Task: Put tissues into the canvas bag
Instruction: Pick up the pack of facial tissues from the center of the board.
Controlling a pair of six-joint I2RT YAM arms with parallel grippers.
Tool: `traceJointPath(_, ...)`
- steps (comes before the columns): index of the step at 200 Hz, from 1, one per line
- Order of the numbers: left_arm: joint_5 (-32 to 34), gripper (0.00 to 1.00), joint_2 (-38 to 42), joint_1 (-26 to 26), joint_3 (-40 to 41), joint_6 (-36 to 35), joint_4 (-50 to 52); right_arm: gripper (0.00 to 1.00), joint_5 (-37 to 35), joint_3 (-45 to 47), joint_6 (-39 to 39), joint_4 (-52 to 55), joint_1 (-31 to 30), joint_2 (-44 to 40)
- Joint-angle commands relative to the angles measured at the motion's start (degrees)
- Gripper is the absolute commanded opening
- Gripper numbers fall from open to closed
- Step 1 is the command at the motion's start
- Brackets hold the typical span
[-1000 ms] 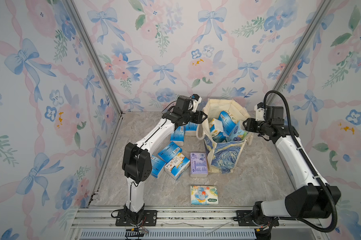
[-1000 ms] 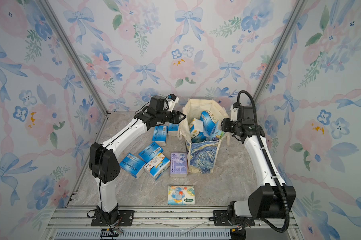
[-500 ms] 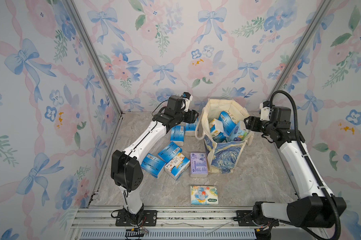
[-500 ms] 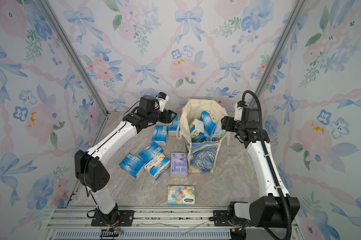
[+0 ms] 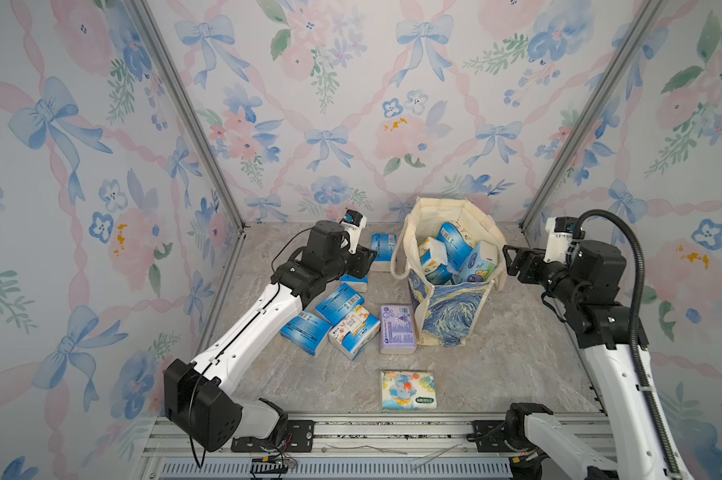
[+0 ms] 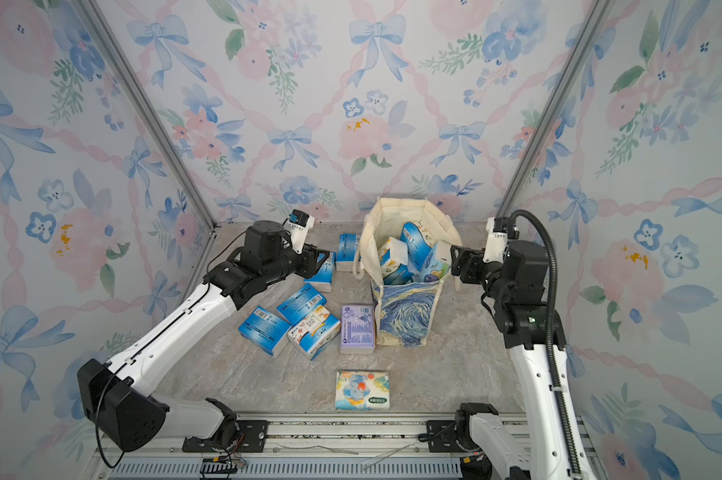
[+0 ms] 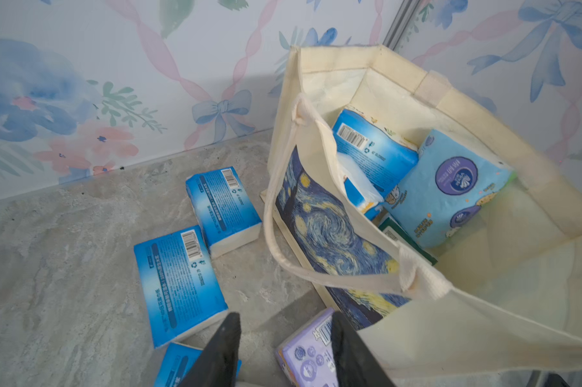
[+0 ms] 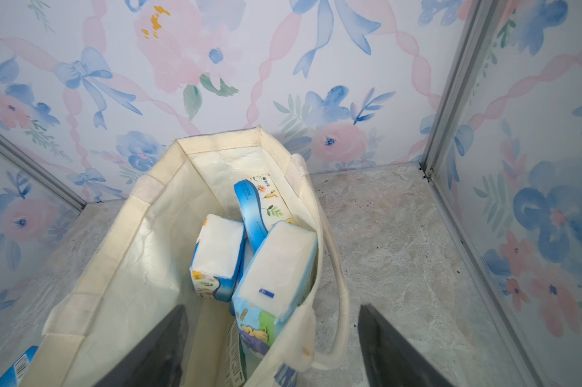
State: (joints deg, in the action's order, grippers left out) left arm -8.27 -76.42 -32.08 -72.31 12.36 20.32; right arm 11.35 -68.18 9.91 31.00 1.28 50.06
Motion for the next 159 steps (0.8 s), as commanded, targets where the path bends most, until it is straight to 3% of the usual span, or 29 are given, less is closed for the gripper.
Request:
traceJointPath(1, -0.7, 0.48, 3.7, -3.2, 4.6, -1.1, 1.2, 0.80, 5.6, 1.2, 1.1, 6.4, -1.5, -6.3)
traceJointPath(60, -4.4, 0.44, 8.9, -7.4, 13.2, 3.2, 3.2, 0.77, 15.9, 4.6, 8.0, 21.1, -11.3, -15.8)
traceJointPath(115, -4.5, 0.44, 5.3, -12.9, 17.2, 5.6, 5.1, 0.76, 3.6, 20.0, 23.1, 23.8, -37.4, -18.5)
traceJointPath(137, -4.5, 0.44, 4.5, -13.5, 18.7, 6.7, 5.1, 0.78, -2.1, 25.2, 30.1, 24.5, -47.9, -15.7)
traceJointPath(159, -4.9, 0.43, 2.9, -14.0, 19.4, 7.1, 5.1, 0.81, -2.6, 29.6, 35.1, 21.2, -55.1, -10.8)
